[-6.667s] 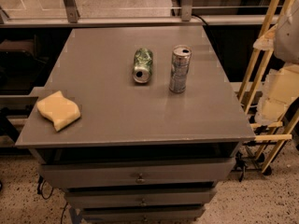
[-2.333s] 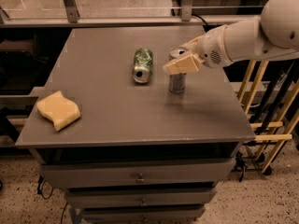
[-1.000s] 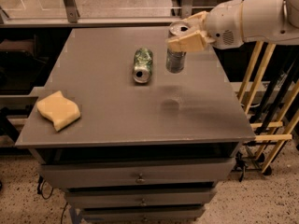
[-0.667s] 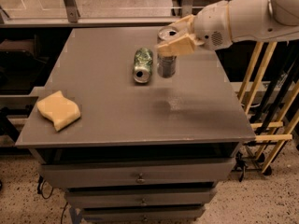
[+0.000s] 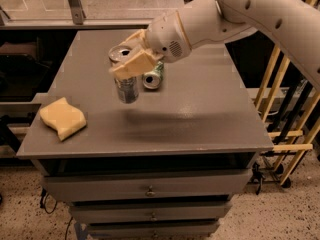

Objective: Move redbull can near sponge

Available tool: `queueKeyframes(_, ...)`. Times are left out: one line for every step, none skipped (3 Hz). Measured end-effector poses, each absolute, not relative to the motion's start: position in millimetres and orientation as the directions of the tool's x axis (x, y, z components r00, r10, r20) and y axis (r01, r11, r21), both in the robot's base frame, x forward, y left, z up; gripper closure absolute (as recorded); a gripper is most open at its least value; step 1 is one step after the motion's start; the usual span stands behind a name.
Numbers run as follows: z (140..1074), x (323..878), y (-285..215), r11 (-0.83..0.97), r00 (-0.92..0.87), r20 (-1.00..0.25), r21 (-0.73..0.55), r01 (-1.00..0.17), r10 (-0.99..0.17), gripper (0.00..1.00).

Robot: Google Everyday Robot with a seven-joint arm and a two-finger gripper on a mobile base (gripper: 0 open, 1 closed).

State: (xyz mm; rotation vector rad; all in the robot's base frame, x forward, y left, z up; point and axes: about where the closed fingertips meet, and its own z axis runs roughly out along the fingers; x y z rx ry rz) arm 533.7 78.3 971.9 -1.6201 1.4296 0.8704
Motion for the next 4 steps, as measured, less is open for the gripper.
queueKeyframes(967, 531, 120, -0.143, 0.135, -0.893, -0.08, -0.986, -0.43, 1.0)
queueKeyframes(961, 535, 144, -0.186, 0.125, -0.9, -0.05, -0.981, -0.417, 1.0)
queueKeyframes(953, 538, 158, -0.2, 0.118, -0.898, -0.035, -0.979, -0.423, 1.0)
queueKeyframes(923, 549, 174, -0.199, 0.122, -0.889, -0.036, -0.979, -0.442, 1.0)
